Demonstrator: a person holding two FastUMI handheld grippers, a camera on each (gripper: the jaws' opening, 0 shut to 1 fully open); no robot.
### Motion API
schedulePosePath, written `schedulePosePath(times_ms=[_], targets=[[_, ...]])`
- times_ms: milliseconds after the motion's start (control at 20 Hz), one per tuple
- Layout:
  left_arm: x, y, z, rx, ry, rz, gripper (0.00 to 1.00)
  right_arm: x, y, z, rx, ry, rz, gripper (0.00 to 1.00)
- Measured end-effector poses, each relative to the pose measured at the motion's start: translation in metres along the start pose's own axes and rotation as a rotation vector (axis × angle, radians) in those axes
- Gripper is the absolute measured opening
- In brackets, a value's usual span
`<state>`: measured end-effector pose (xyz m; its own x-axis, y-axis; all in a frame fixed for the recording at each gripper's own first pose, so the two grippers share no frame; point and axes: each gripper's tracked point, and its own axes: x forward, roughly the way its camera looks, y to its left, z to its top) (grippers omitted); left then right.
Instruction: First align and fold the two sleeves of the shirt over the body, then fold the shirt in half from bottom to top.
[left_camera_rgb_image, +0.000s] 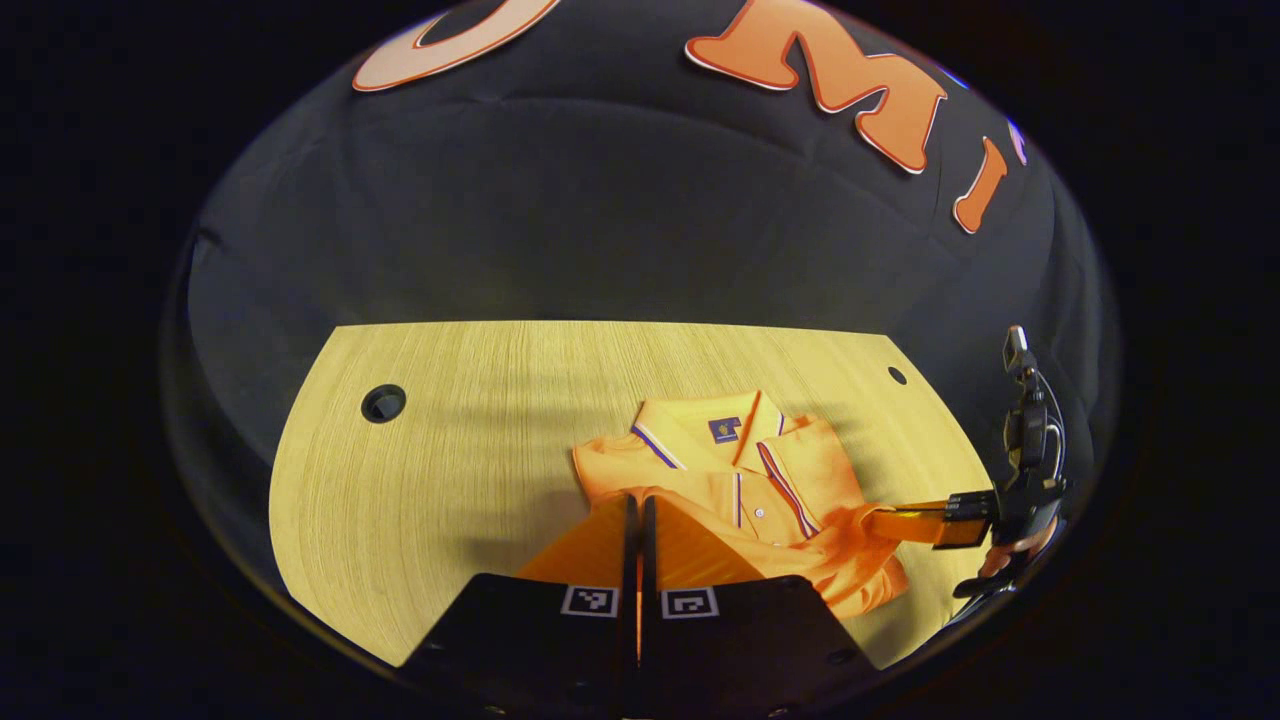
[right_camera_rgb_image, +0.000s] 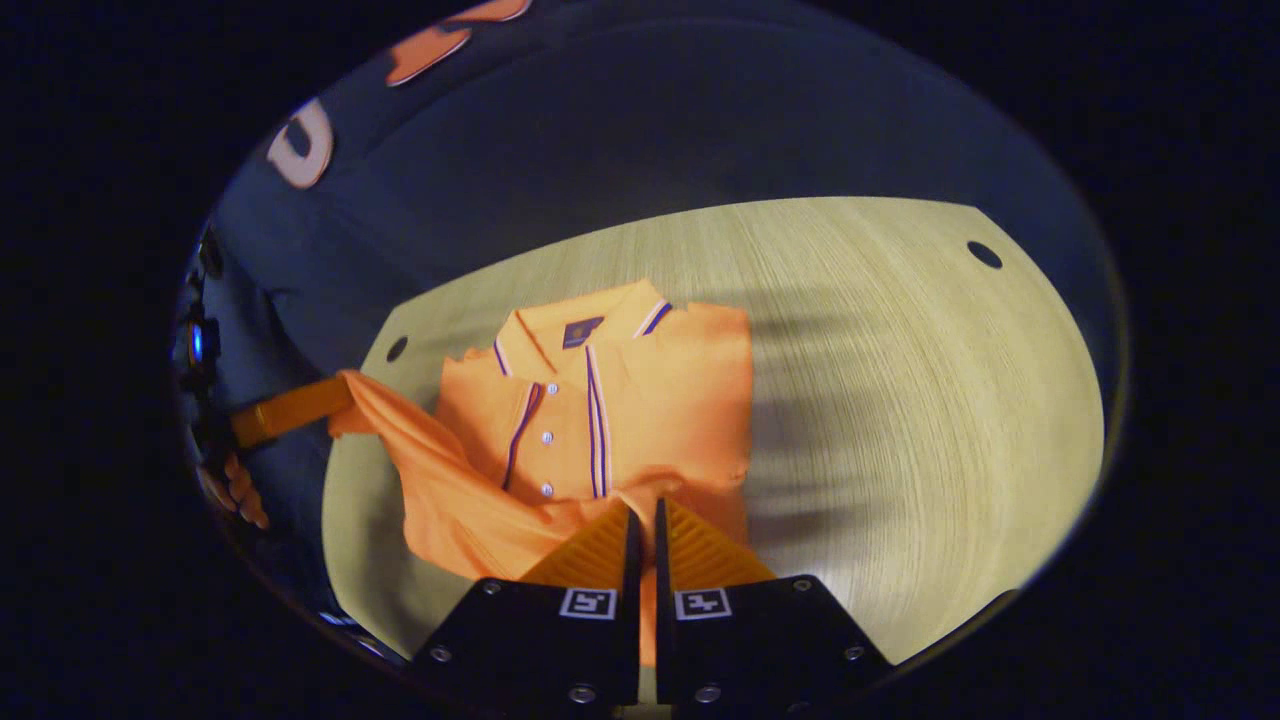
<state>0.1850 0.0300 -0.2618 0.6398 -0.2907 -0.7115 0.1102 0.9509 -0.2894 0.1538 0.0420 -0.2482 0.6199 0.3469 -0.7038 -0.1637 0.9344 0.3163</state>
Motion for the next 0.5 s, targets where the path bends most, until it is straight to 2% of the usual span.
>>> schedulePosePath(times_ms=[50,100,250,500], targets=[[0.001,0.000,0.001,0.009,0.000,0.002,0.01,0.003,-0.002,0.012,0.014,-0.042,-0.012,0.07],[0.002,-0.001,0.005,0.015,-0.011,0.002,0.01,0.004,-0.001,0.009,0.012,-0.019,-0.007,0.07],[0.007,-0.005,0.018,0.037,-0.040,-0.004,0.01,0.008,-0.021,0.040,-0.017,-0.096,-0.077,0.06],[0.023,-0.002,0.055,0.040,-0.087,0.000,0.01,0.014,-0.020,0.094,-0.031,-0.160,-0.096,0.06]])
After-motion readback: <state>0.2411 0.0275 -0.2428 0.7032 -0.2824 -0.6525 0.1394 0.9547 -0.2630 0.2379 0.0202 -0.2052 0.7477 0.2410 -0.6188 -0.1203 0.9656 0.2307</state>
